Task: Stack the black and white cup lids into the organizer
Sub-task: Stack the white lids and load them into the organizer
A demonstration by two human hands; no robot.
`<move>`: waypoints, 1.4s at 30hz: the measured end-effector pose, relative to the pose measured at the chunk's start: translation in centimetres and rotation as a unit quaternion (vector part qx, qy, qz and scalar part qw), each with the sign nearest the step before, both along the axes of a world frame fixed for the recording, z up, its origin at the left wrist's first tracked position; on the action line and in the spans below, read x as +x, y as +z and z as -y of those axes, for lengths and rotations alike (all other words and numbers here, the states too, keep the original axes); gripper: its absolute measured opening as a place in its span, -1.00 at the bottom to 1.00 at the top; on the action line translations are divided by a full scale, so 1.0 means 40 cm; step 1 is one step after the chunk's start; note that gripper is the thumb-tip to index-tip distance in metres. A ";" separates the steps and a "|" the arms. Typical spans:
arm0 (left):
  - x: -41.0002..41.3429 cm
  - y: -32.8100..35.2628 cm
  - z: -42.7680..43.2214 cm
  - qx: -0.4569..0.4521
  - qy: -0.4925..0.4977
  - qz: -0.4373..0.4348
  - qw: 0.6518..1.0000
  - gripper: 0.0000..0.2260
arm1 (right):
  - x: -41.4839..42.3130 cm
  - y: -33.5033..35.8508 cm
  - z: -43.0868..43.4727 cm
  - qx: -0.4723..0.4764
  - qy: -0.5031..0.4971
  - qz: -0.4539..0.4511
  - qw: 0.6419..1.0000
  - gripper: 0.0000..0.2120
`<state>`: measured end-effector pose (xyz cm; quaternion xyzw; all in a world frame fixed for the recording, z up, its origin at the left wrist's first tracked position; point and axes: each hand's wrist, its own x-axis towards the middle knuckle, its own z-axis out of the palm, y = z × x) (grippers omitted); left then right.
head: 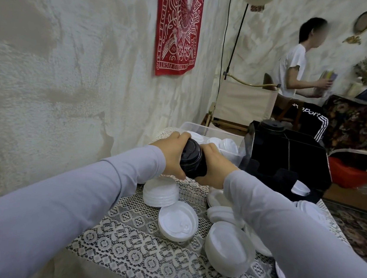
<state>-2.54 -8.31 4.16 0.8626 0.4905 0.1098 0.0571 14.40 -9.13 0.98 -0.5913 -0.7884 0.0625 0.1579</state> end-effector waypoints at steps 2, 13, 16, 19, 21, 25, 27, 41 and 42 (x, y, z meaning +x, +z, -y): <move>0.017 0.002 0.008 0.004 -0.012 0.002 1.000 -0.14 | 0.005 0.006 0.015 0.014 0.009 -0.018 1.000 -0.30; 0.085 0.023 0.040 0.009 -0.070 0.065 0.995 -0.11 | 0.043 0.016 0.076 0.040 0.016 -0.293 0.955 -0.32; 0.096 0.019 0.040 0.000 -0.079 0.096 0.992 -0.12 | 0.055 0.007 0.106 0.006 0.012 -0.390 0.921 -0.21; 0.107 0.019 0.044 -0.005 -0.085 0.111 0.990 -0.15 | 0.063 -0.008 0.118 -0.034 -0.007 -0.469 0.882 -0.06; 0.112 0.022 0.045 -0.012 -0.088 0.125 0.988 -0.17 | 0.066 -0.013 0.127 -0.061 -0.002 -0.520 0.852 -0.04; 0.110 0.031 0.045 -0.008 -0.095 0.136 0.986 -0.16 | 0.069 -0.010 0.138 -0.124 0.014 -0.633 0.764 -0.07; 0.108 0.031 0.047 -0.009 -0.094 0.129 0.987 -0.16 | 0.069 -0.007 0.141 -0.159 0.020 -0.678 0.718 -0.08; 0.100 0.037 0.070 0.012 -0.069 0.038 0.997 -0.13 | 0.026 0.038 0.185 -0.213 0.007 -0.776 0.593 -0.78; 0.099 0.036 0.072 0.016 -0.069 0.032 0.997 -0.14 | 0.023 0.039 0.185 -0.213 -0.004 -0.777 0.593 -0.83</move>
